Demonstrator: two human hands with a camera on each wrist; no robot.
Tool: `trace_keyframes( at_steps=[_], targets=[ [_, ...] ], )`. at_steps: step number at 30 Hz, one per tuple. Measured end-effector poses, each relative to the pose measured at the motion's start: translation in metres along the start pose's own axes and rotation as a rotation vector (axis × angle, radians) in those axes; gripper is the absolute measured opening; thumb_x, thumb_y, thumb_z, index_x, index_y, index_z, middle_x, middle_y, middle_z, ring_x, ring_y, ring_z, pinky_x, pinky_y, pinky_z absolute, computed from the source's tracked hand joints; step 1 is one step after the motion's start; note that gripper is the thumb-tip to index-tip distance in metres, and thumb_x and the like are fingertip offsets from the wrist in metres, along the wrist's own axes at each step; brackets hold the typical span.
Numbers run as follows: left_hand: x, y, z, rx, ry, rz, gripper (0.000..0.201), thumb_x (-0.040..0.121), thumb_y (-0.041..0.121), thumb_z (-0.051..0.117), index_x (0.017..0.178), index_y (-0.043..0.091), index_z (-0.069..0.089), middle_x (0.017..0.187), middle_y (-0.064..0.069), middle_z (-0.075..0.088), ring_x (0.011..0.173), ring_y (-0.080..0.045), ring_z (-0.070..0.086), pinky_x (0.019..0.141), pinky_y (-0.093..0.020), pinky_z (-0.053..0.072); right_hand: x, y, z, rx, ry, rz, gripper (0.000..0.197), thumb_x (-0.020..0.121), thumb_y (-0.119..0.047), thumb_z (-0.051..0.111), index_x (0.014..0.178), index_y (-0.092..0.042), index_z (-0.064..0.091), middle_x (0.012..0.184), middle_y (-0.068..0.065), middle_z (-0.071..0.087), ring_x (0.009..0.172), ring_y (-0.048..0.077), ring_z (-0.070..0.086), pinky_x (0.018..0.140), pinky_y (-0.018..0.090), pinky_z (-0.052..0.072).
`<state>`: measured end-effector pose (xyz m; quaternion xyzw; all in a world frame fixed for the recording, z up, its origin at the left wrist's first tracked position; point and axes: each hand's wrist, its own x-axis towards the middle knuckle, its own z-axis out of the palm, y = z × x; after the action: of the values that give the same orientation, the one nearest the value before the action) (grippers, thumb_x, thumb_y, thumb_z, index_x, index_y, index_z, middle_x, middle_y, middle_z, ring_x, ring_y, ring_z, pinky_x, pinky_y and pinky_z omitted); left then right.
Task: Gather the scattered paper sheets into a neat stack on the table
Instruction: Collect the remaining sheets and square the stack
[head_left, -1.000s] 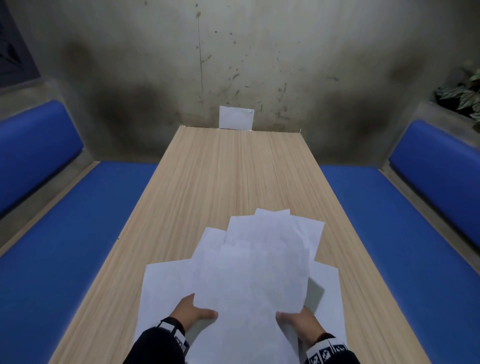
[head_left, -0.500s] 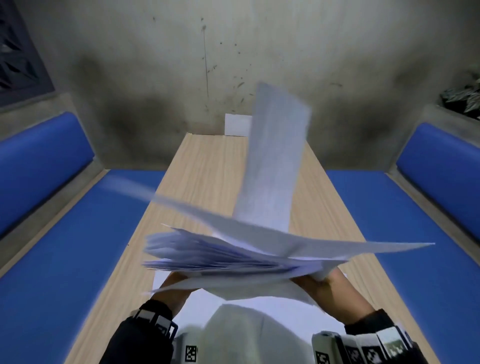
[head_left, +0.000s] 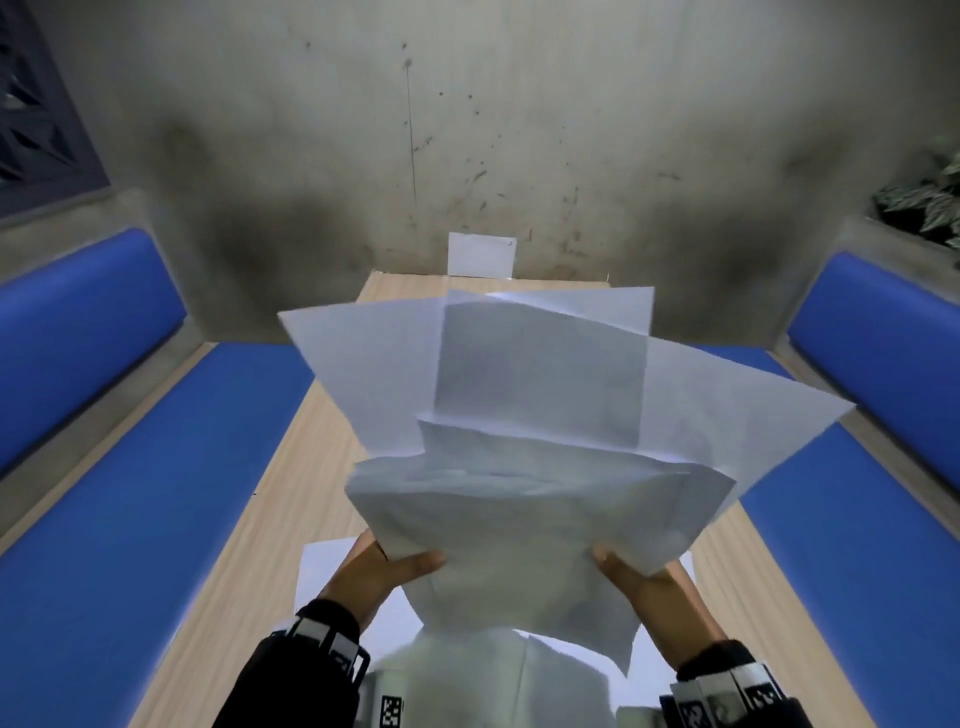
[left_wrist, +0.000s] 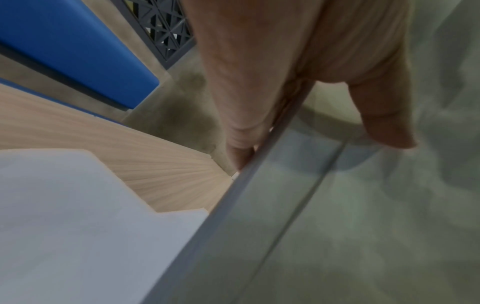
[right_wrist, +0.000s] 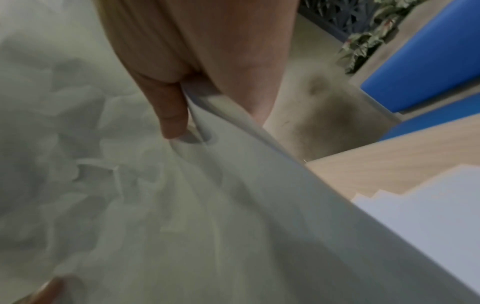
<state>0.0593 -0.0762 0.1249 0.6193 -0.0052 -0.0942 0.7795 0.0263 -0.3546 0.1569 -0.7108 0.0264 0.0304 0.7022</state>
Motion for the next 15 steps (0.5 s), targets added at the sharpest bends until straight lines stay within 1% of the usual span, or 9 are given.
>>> trace_keyframes(
  at_steps=[3,6,7,9,10,11,12,13,15],
  targets=[
    [0.002,0.008,0.003,0.046,0.049,0.025,0.072,0.034,0.037,0.091,0.097,0.01,0.07,0.095,-0.007,0.077,0.09,-0.023,0.072,0.069,-0.022,0.058,0.003,0.002,0.003,0.074,0.031,0.029,0.024,0.085,-0.005,0.063,0.106,-0.016,0.063,0.092,-0.007,0.074,0.073,-0.004,0.071,0.058,0.007,0.053],
    [0.001,0.016,0.003,0.063,0.095,0.008,0.037,0.063,0.015,0.081,0.097,0.007,0.07,0.098,-0.011,0.075,0.09,-0.024,0.071,0.07,-0.022,0.059,0.006,-0.004,0.003,0.046,0.015,0.003,0.027,0.077,-0.006,0.071,0.101,-0.017,0.067,0.085,-0.008,0.079,0.079,0.003,0.073,0.06,0.01,0.055],
    [0.0,0.016,0.002,0.063,0.091,0.007,0.038,0.061,0.016,0.083,0.096,0.008,0.07,0.098,-0.011,0.075,0.088,-0.022,0.072,0.068,-0.022,0.059,0.007,-0.007,0.001,0.034,0.013,-0.012,0.028,0.073,-0.006,0.074,0.098,-0.017,0.069,0.084,-0.009,0.079,0.08,0.006,0.073,0.062,0.012,0.055],
    [-0.003,0.015,-0.001,0.077,0.076,0.004,0.06,0.04,0.031,0.091,0.093,0.011,0.071,0.094,-0.008,0.077,0.084,-0.019,0.073,0.065,-0.02,0.058,0.008,-0.011,-0.003,0.011,0.021,-0.035,0.034,0.061,-0.015,0.085,0.092,-0.017,0.071,0.084,-0.007,0.079,0.082,0.009,0.074,0.065,0.014,0.056],
    [-0.004,0.015,-0.001,0.079,0.075,-0.005,0.063,0.037,0.033,0.091,0.093,0.011,0.071,0.093,-0.006,0.077,0.084,-0.019,0.073,0.064,-0.02,0.057,0.008,-0.012,-0.005,0.003,0.022,-0.041,0.043,0.051,-0.024,0.089,0.091,-0.017,0.072,0.084,-0.007,0.079,0.082,0.01,0.074,0.065,0.015,0.056],
    [-0.005,0.015,-0.001,0.081,0.078,-0.012,0.055,0.045,0.028,0.09,0.094,0.01,0.071,0.092,-0.006,0.077,0.086,-0.02,0.073,0.064,-0.02,0.057,0.008,-0.012,-0.007,0.0,0.021,-0.051,0.052,0.044,-0.033,0.091,0.089,-0.017,0.072,0.083,-0.006,0.079,0.081,0.01,0.074,0.063,0.013,0.056],
    [-0.005,0.015,-0.001,0.08,0.086,-0.015,0.041,0.058,0.018,0.085,0.095,0.009,0.071,0.093,-0.006,0.077,0.089,-0.021,0.072,0.065,-0.02,0.058,0.008,-0.012,-0.007,0.011,0.033,-0.055,0.053,0.043,-0.036,0.09,0.089,-0.015,0.072,0.081,-0.006,0.079,0.079,0.01,0.075,0.06,0.012,0.055],
    [-0.005,0.017,0.001,0.088,0.099,-0.012,0.03,0.068,0.009,0.078,0.097,0.009,0.07,0.095,-0.006,0.076,0.092,-0.022,0.071,0.068,-0.021,0.059,0.009,-0.011,-0.007,0.034,0.038,-0.054,0.043,0.052,-0.03,0.088,0.088,-0.013,0.072,0.078,-0.006,0.079,0.077,0.01,0.075,0.057,0.01,0.054],
    [-0.004,0.021,0.001,0.11,0.113,0.002,0.026,0.071,0.006,0.075,0.097,0.011,0.069,0.097,-0.007,0.075,0.093,-0.023,0.07,0.072,-0.022,0.059,0.008,-0.016,-0.006,0.083,0.029,-0.061,0.015,0.073,-0.007,0.075,0.087,-0.01,0.071,0.073,-0.007,0.079,0.072,0.008,0.075,0.055,0.009,0.052]
  ],
)
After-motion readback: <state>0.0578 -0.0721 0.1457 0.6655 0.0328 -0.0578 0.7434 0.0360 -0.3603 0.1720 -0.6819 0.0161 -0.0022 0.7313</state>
